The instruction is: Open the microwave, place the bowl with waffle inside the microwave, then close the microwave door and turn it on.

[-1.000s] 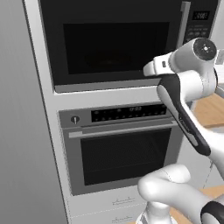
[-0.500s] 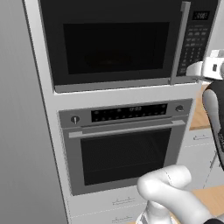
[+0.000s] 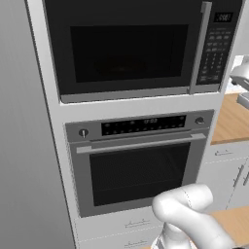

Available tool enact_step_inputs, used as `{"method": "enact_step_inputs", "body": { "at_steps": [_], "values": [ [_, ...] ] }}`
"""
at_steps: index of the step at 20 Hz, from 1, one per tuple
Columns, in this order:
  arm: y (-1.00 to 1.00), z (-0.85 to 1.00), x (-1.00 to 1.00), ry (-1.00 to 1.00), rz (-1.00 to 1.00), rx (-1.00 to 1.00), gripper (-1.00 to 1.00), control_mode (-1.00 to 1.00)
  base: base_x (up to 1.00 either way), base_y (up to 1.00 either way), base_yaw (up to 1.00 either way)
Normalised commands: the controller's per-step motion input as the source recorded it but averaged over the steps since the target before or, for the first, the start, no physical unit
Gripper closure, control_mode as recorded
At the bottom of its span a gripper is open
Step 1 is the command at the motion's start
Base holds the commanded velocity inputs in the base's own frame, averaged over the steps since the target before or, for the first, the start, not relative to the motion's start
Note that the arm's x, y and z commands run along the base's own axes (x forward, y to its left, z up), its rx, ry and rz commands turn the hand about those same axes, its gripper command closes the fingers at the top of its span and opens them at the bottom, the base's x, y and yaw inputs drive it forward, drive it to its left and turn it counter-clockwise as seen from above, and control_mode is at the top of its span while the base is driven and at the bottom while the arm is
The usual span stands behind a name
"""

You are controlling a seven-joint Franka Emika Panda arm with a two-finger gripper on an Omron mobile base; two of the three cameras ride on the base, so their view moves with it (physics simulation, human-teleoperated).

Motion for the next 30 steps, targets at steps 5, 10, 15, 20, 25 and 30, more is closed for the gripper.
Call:
{"method": "enact_step_inputs", "body": {
  "at_steps": [5,10,15,20,25,30],
  "values": [
    [0.00,-0.05,0.05,-0.19,-0.04,0.23,-1.00,-1.00,0.00,0.00,0.00],
    [0.07,-0.09,0.00,-0.06,-0.01,0.12,1.00,-1.00,0.00,0.00,0.00],
    [0.06,0.00,0.00,0.00,0.00,0.10,1.00,-1.00,0.00,0.00,0.00],
    [0.00,0.00,0.00,0.00,0.01,0.10,1.00,-1.00,0.00,0.00,0.00],
    [0.00,0.00,0.26,0.02,0.08,0.13,1.00,-1.00,0.00,0.00,0.00],
    [0.00,0.00,0.39,0.00,0.05,0.16,1.00,-1.00,0.00,0.00,0.00]
  ]
}}
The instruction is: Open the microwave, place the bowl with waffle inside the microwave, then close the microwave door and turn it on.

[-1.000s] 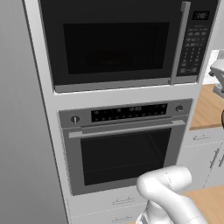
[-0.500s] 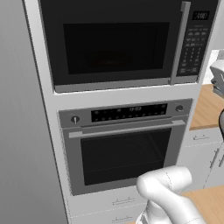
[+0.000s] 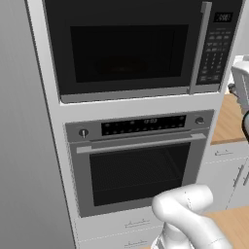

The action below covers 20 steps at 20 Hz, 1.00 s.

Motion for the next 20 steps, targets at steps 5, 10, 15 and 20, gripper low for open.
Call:
{"method": "enact_step_inputs", "body": {
  "at_steps": [5,10,15,20],
  "values": [
    [0.00,0.00,0.36,0.00,0.00,0.14,1.00,-1.00,0.00,0.00,0.00],
    [0.00,0.00,0.35,0.00,0.00,0.07,1.00,-1.00,0.00,0.00,0.00],
    [0.00,-0.04,0.29,0.00,0.00,0.03,1.00,-1.00,0.00,0.00,0.00],
    [0.00,-0.13,0.33,0.00,0.00,0.00,1.00,-1.00,0.00,0.00,0.00]
  ]
}}
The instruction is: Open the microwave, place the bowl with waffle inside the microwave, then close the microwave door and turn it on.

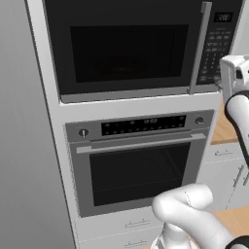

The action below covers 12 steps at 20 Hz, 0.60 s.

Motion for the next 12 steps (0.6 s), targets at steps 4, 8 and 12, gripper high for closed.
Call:
{"method": "enact_step_inputs", "body": {
  "at_steps": [4,8,12],
  "values": [
    [0.00,-0.13,0.27,0.00,0.00,0.00,1.00,-1.00,0.00,0.00,0.00],
    [-0.03,-0.12,0.28,0.00,0.00,0.00,1.00,-1.00,0.00,0.00,0.00],
    [-0.09,-0.10,0.31,0.00,-0.02,0.00,1.00,-1.00,0.00,0.00,0.00]
  ]
}}
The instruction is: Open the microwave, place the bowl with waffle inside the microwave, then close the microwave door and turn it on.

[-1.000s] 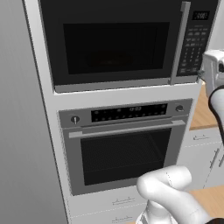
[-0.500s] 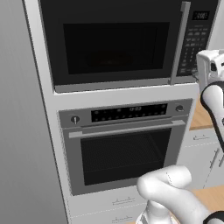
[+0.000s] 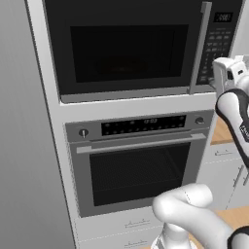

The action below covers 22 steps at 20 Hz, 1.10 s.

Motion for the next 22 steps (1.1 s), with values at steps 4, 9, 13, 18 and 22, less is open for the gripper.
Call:
{"method": "enact_step_inputs", "body": {
  "at_steps": [4,9,13,18,22],
  "values": [
    [-0.11,-0.10,0.34,0.00,-0.05,0.00,1.00,-1.00,0.00,0.00,0.00],
    [-0.03,-0.12,0.38,0.00,-0.06,0.00,1.00,-1.00,0.00,0.00,0.00],
    [0.00,-0.10,0.40,0.00,-0.06,0.00,1.00,-1.00,0.00,0.00,0.00],
    [-0.01,-0.06,0.40,0.00,-0.06,0.00,1.00,-1.00,0.00,0.00,0.00],
    [-0.14,-0.09,0.47,0.00,-0.06,0.00,1.00,-1.00,0.00,0.00,0.00]
  ]
}}
